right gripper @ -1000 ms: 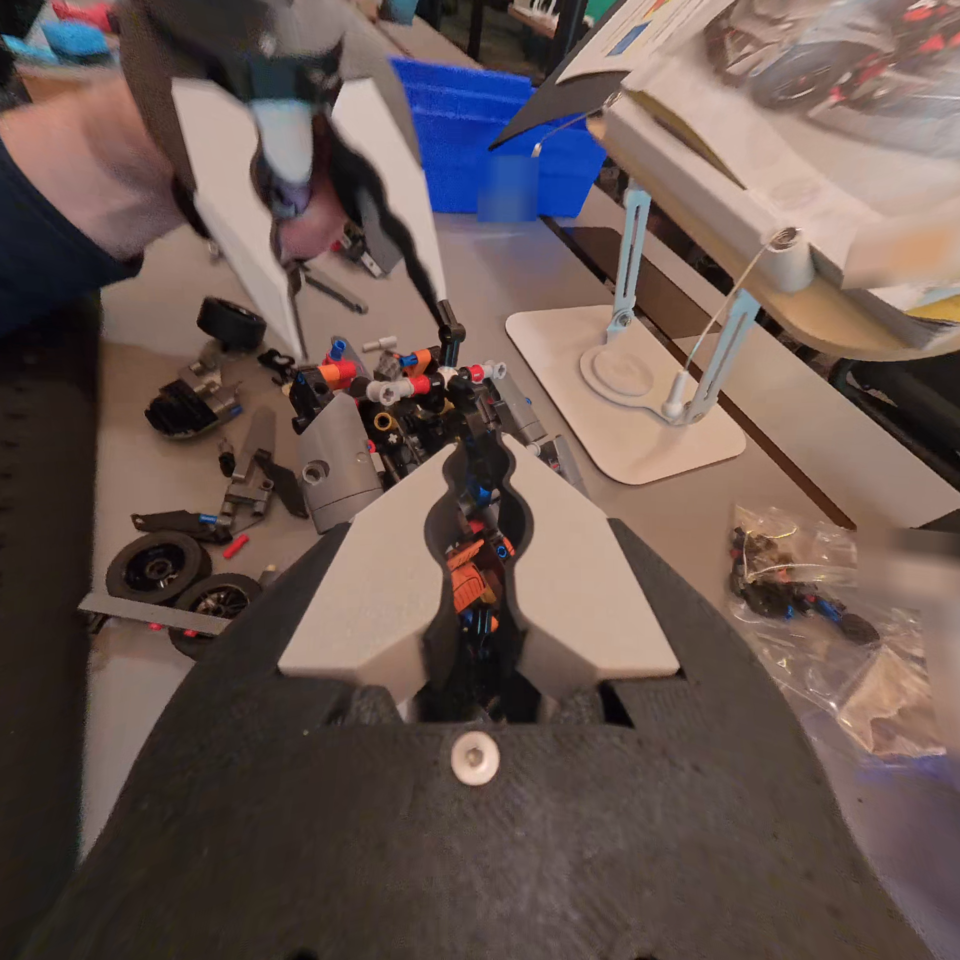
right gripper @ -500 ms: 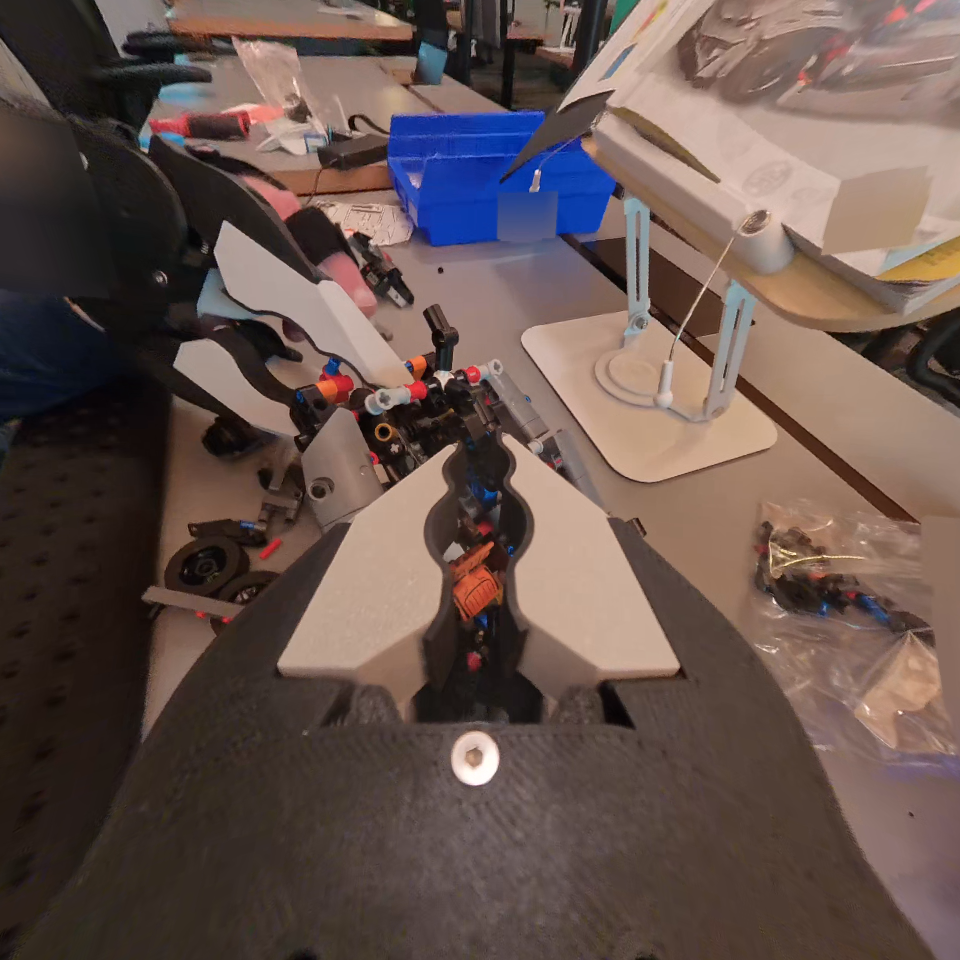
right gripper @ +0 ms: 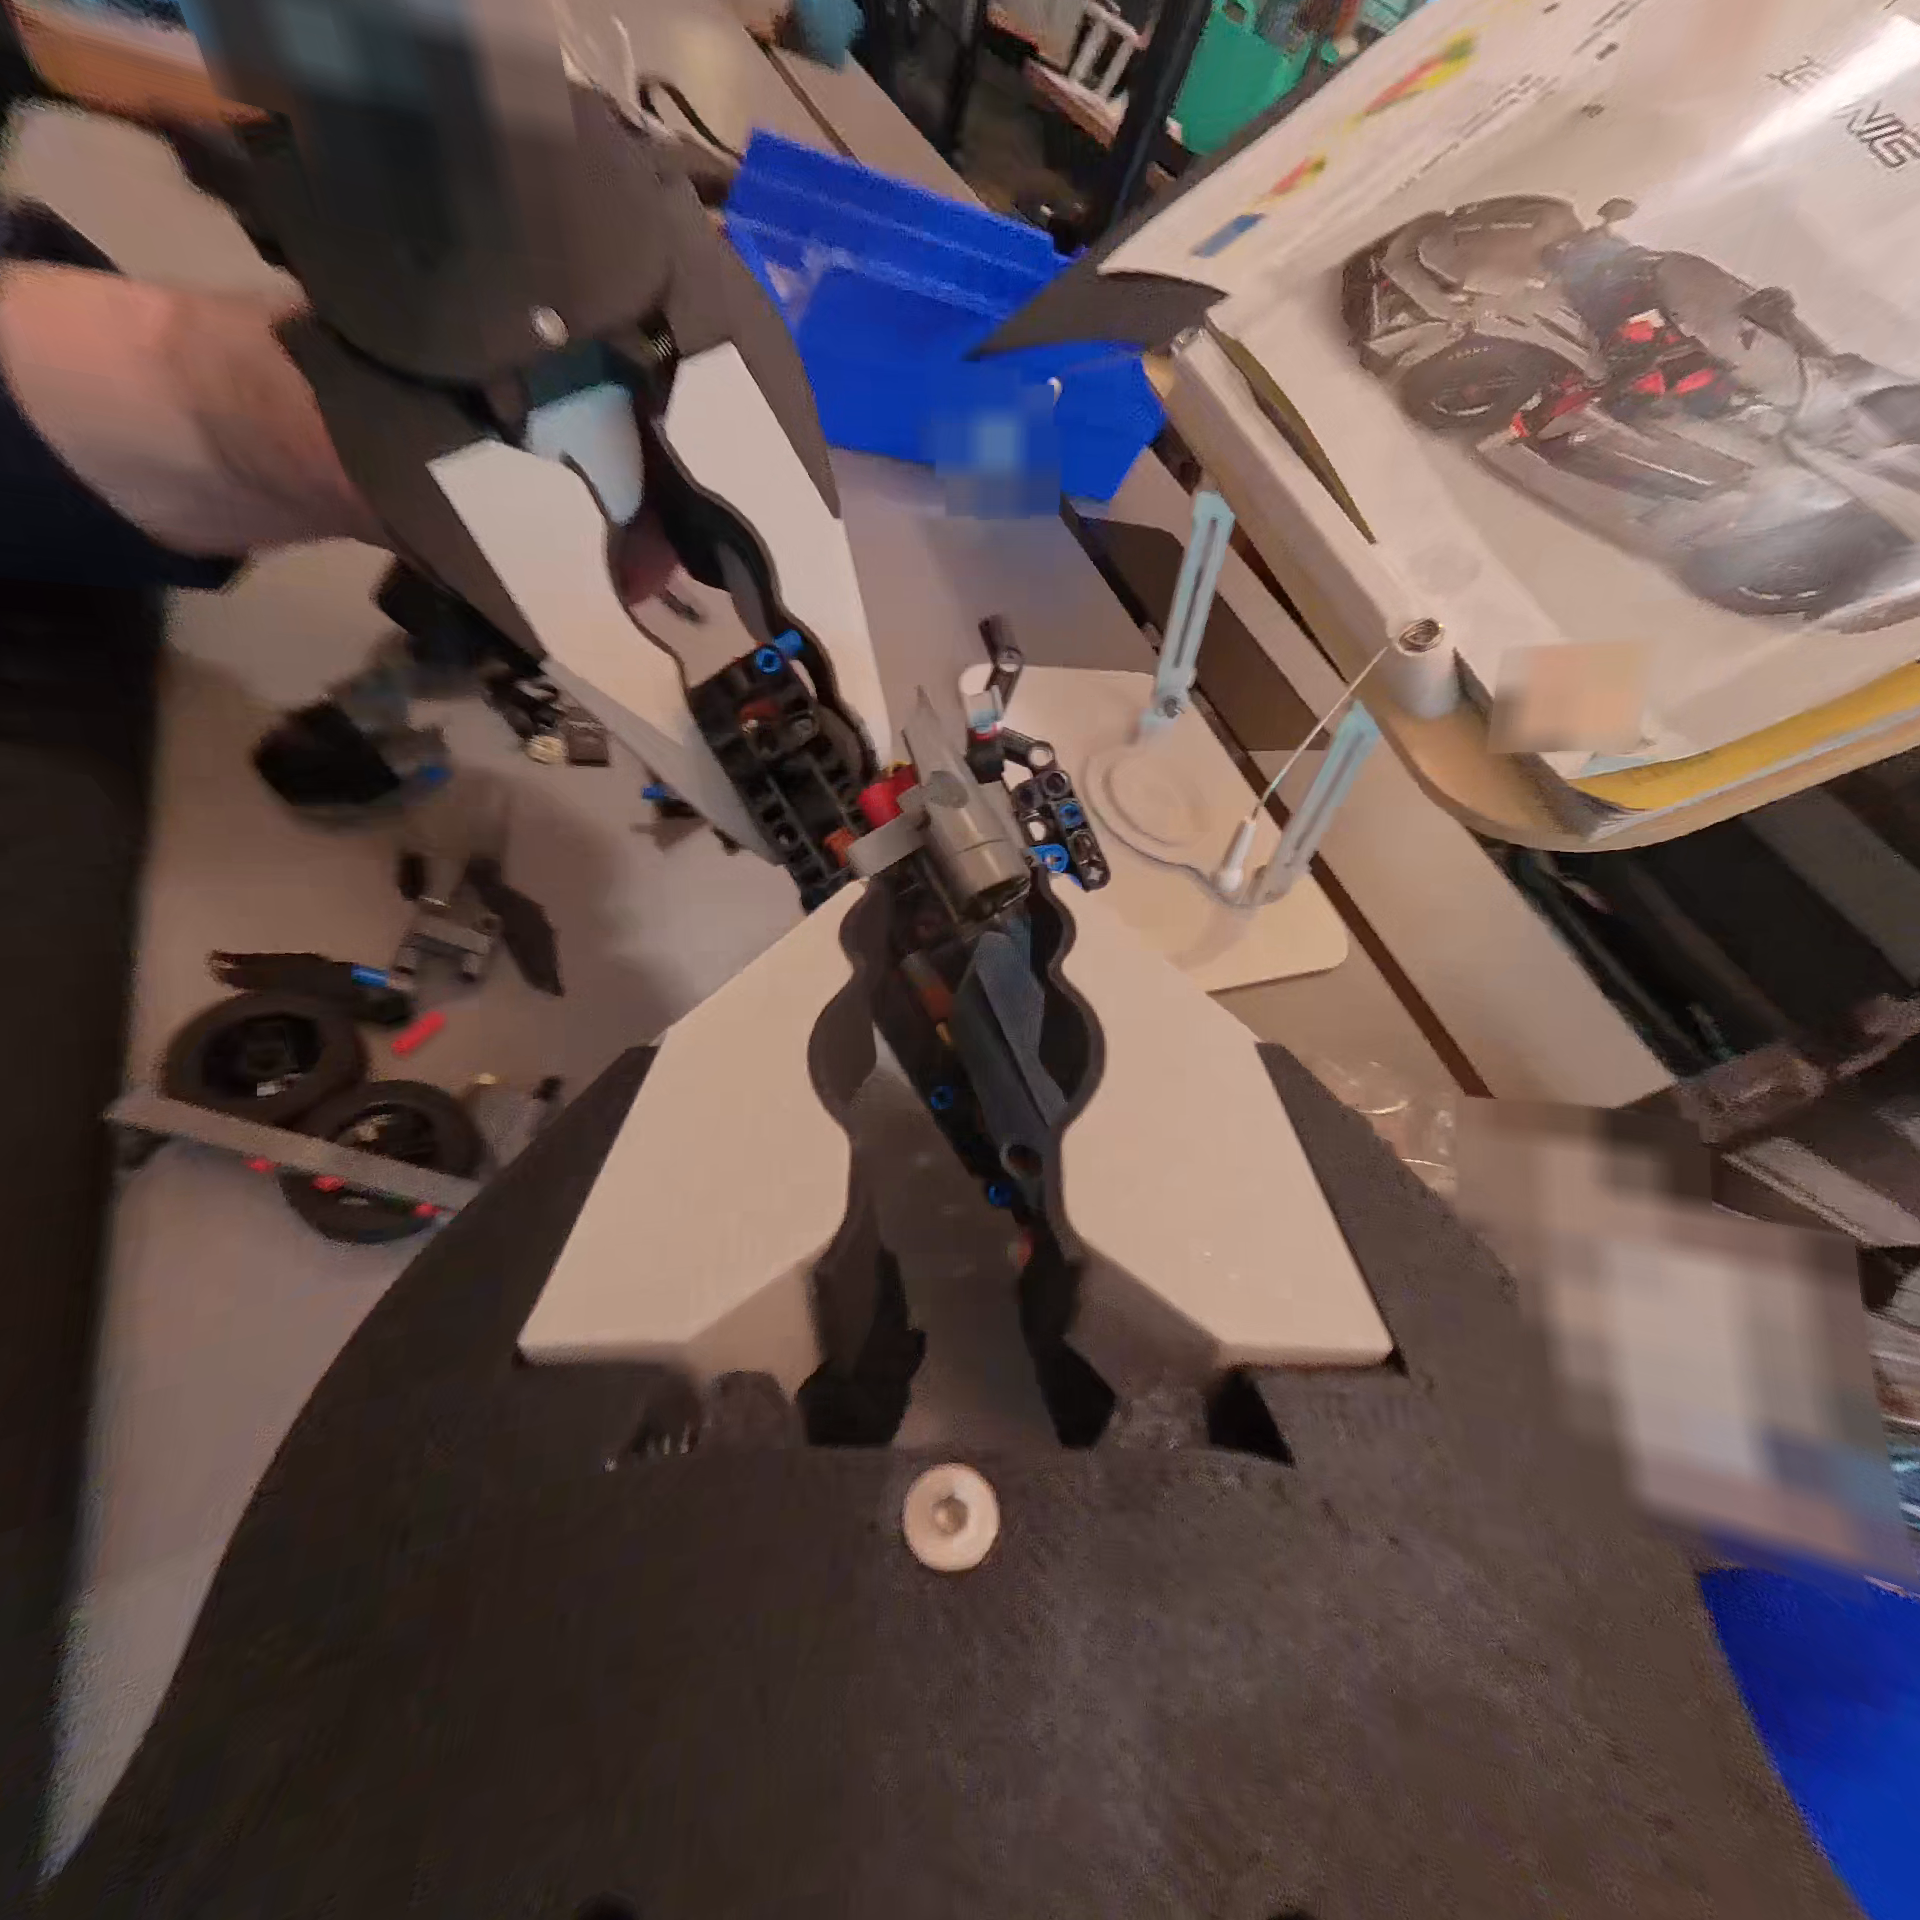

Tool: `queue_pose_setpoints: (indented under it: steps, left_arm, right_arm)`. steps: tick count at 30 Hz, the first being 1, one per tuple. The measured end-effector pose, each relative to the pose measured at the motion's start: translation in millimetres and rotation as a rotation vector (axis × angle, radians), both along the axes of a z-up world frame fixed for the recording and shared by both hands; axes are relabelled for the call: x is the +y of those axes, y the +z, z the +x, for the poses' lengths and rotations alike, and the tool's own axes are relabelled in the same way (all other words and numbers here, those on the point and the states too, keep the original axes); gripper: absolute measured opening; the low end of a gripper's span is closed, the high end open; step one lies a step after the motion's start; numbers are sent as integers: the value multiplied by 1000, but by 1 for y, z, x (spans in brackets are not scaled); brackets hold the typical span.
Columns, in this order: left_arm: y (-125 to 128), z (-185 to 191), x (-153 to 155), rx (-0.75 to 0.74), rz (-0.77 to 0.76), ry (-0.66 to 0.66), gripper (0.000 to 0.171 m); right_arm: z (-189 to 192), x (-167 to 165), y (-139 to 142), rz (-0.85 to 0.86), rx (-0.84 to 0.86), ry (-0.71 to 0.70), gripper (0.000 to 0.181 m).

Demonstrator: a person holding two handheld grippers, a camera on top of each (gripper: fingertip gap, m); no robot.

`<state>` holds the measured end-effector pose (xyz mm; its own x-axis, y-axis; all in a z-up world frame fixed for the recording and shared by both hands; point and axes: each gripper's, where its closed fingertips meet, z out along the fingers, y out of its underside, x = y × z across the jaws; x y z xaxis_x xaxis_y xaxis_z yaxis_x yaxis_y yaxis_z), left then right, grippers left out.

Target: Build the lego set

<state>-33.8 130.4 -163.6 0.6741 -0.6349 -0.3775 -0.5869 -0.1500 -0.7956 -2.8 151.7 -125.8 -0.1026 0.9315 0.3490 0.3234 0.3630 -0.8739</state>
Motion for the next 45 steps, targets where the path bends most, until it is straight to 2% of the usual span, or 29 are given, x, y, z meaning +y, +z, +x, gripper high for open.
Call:
queue_pose_setpoints:
  steps: [2,6,13,15,18,22,28,31,34,36,38,40,45]
  left_arm:
    - [-3,4,-2,13,-12,-17,27]
    - [-7,8,-4,29,-14,-34,27]
    - [-11,7,0,0,-30,-14,27]
    - [-12,7,1,-64,-50,-21,27]
    - [-8,6,0,-138,-65,-43,27]
    - [-8,6,-3,-251,-116,-91,27]
    - [-8,5,-3,-345,-165,-110,27]
    - [-13,-1,-4,-420,-233,-108,27]
    - [-14,-7,-3,-475,-268,-106,27]
    - [-17,-6,-2,-471,-277,-111,27]
    - [-18,-4,-3,-454,-275,-119,27]
    - [-23,-1,-5,-393,-267,-132,27]
    - [-36,2,-6,-179,-183,-131,29]
  right_arm:
    - [-6,3,-3,22,-4,-24,17]
    - [-6,4,-5,5,-23,-46,17]
    - [-12,8,-4,-190,24,-94,15]
    - [-13,9,-4,-259,39,-86,14]
    - [-12,8,0,-239,39,-71,14]
    - [-12,6,-1,-337,48,-24,13]
    - [-11,10,1,-255,55,-48,13]
    - [5,19,16,-244,122,-49,18]
    - [14,10,17,-129,100,0,9]
    - [7,4,-3,-104,-9,12,19]
    - [-5,-6,-24,-12,-107,30,19]
    - [-13,-9,-33,88,-150,14,20]
    - [-11,-17,-47,32,-241,57,11]
